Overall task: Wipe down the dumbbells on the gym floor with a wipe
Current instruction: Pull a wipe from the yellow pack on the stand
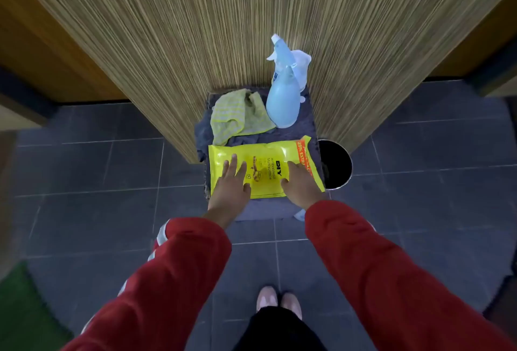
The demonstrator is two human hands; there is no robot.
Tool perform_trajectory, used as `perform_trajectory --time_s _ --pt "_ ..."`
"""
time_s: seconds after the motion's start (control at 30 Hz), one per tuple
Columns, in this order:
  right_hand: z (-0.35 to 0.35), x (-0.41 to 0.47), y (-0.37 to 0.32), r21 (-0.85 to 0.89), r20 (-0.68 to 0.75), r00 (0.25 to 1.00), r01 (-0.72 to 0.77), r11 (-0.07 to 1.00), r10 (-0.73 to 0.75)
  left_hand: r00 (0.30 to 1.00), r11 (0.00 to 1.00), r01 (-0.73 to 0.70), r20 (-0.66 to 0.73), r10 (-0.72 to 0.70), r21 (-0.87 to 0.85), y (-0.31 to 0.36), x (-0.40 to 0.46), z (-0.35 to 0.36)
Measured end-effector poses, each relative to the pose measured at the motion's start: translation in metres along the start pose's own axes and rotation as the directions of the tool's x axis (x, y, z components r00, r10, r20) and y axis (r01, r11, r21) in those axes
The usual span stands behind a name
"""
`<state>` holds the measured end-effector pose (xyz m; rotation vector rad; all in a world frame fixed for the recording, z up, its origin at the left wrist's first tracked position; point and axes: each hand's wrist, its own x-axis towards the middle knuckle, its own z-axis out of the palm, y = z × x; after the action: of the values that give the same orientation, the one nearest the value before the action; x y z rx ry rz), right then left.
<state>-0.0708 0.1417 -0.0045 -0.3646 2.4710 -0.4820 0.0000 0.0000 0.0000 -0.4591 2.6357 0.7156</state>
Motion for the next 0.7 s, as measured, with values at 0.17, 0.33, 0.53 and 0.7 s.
perform_trajectory --time_s 0.17,0.33,0.53,0.7 --pt "0.008 0.011 -0.001 0.057 -0.040 0.996 -0.080 0.995 0.083 0.998 1.000 0.017 0.052 -0.017 0.007 -0.008 0.008 0.017" --pt "0.016 0.024 0.001 0.068 -0.136 0.986 -0.092 0.993 0.100 0.999 0.999 0.027 0.046 -0.026 -0.030 -0.016 0.015 0.029" --pt "0.022 0.041 0.004 0.111 -0.219 0.959 -0.161 0.981 0.182 0.999 0.999 0.041 0.008 -0.041 0.003 -0.017 0.019 0.040" --pt "0.021 0.031 -0.001 0.195 -0.328 0.930 -0.103 0.975 0.164 0.998 0.998 0.056 0.018 -0.055 -0.035 -0.017 0.021 0.045"
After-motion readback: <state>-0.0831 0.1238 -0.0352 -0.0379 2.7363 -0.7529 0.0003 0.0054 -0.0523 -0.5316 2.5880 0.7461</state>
